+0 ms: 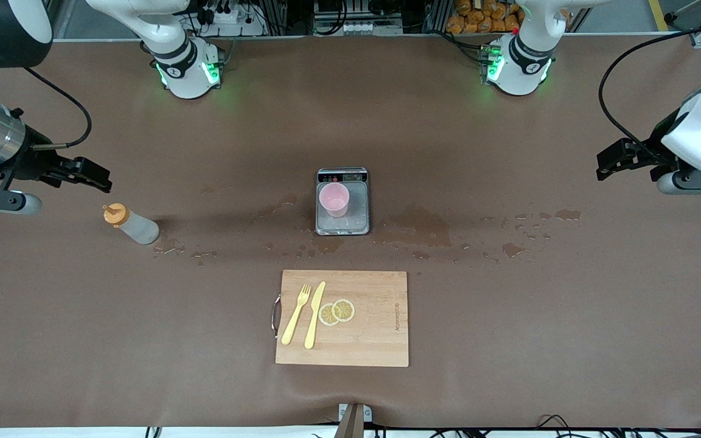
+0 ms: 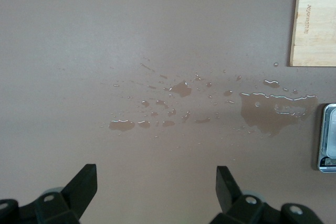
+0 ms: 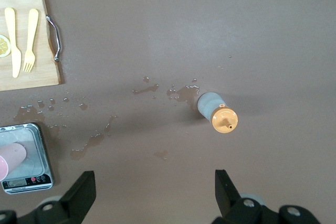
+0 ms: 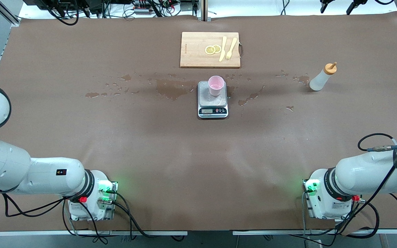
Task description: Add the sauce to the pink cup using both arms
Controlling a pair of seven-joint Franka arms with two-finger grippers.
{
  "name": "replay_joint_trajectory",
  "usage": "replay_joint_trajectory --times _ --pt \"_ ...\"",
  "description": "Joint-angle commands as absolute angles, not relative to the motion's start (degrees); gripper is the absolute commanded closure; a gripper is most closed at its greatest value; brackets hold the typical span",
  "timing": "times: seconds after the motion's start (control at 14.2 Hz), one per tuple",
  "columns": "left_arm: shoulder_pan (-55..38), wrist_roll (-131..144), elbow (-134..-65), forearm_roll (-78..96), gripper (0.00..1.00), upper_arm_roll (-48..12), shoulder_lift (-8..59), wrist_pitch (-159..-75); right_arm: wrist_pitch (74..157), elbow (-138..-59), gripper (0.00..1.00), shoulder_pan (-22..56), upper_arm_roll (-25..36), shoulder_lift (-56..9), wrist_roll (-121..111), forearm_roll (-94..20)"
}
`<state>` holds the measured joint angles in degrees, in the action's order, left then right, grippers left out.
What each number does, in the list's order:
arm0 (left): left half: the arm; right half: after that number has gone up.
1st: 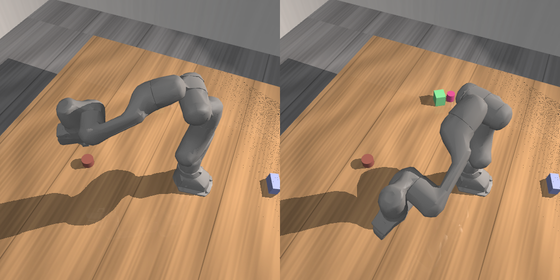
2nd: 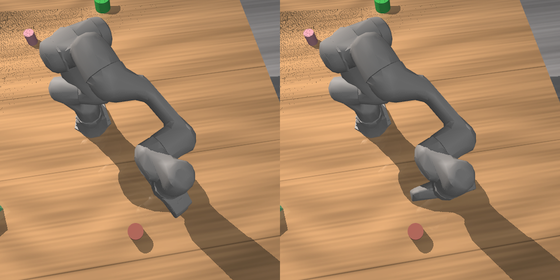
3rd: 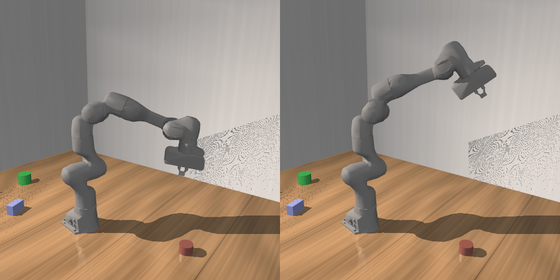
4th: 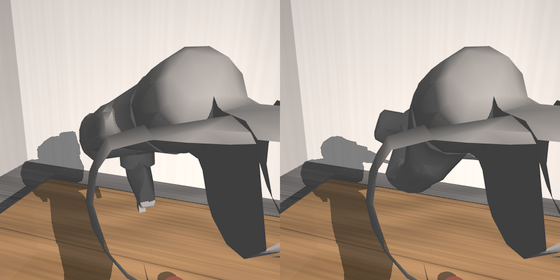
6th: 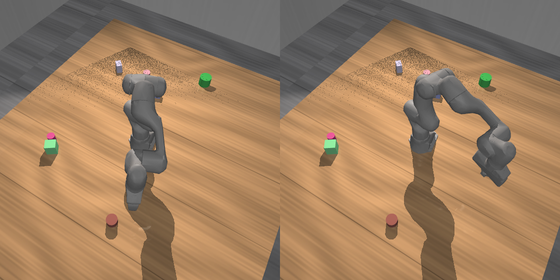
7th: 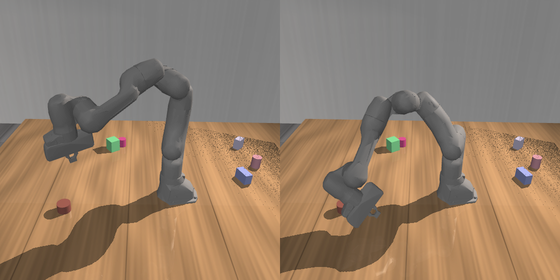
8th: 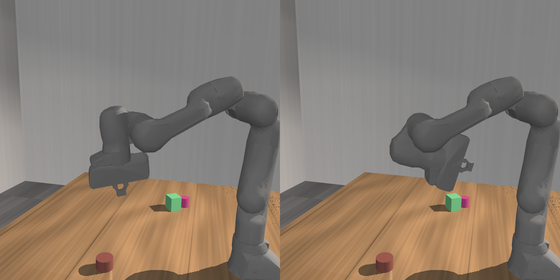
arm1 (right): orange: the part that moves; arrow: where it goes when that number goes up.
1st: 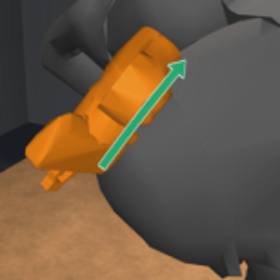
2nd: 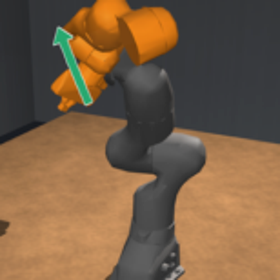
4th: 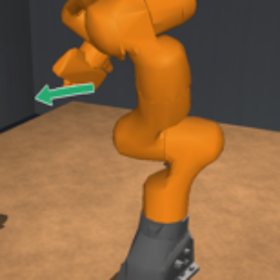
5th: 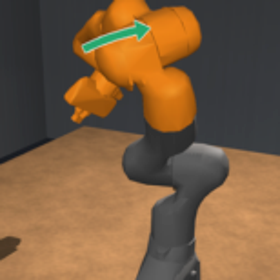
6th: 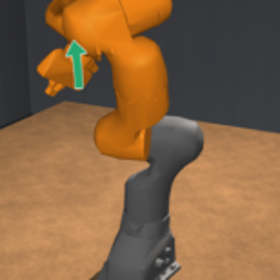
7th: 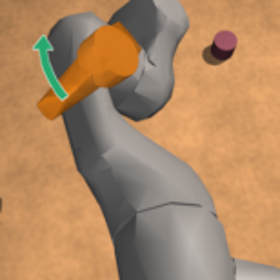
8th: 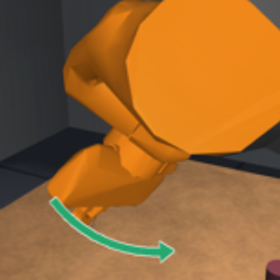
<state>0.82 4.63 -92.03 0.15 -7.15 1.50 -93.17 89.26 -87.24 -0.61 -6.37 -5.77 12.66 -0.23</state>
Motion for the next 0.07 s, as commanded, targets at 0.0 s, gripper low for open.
replay_joint_trajectory --times 0.0 --pt "1.1 5.2 -91.6 -0.3 0.0 -7.4 1.3 -92.5 90.6 -89.7 0.0 -1.4 -6.8 -4.3 11.8 -0.2"
